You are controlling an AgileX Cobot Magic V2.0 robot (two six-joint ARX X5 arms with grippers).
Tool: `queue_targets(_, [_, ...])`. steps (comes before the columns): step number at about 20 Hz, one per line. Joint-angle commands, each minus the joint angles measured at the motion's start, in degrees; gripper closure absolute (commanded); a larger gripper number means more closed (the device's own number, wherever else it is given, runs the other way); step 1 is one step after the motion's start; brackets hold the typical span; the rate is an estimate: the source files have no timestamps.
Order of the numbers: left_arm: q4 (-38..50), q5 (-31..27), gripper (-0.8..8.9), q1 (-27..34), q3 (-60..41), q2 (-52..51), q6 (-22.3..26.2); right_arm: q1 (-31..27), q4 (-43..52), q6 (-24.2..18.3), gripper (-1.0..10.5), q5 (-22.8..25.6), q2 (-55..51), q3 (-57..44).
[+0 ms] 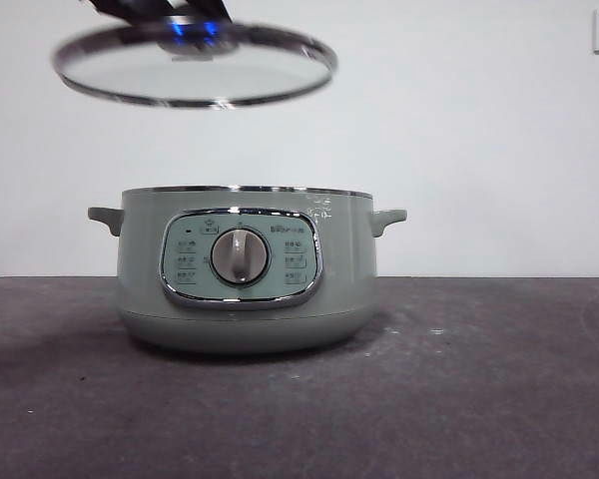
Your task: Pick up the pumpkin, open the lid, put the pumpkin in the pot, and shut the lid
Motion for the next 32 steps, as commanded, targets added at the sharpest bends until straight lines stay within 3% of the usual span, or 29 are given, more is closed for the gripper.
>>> queue_targets(1, [4.2, 0.4, 8.22, -0.5, 1.1, 1.9, 0.1, 0.1, -1.4, 0.7, 3.2, -0.2, -0.2, -0.1])
queue_targets(16, [11.8, 0.0, 8.22, -1.2, 1.1, 12.9, 1.2, 0.1, -3.2, 0.6, 3.2, 0.0, -0.2, -0.1])
queue_targets(32, [9.4, -1.2, 8.22, -2.4, 1.0, 15.5, 1.4, 0.1, -3.0, -0.5, 3.2, 0.1, -0.2, -0.1])
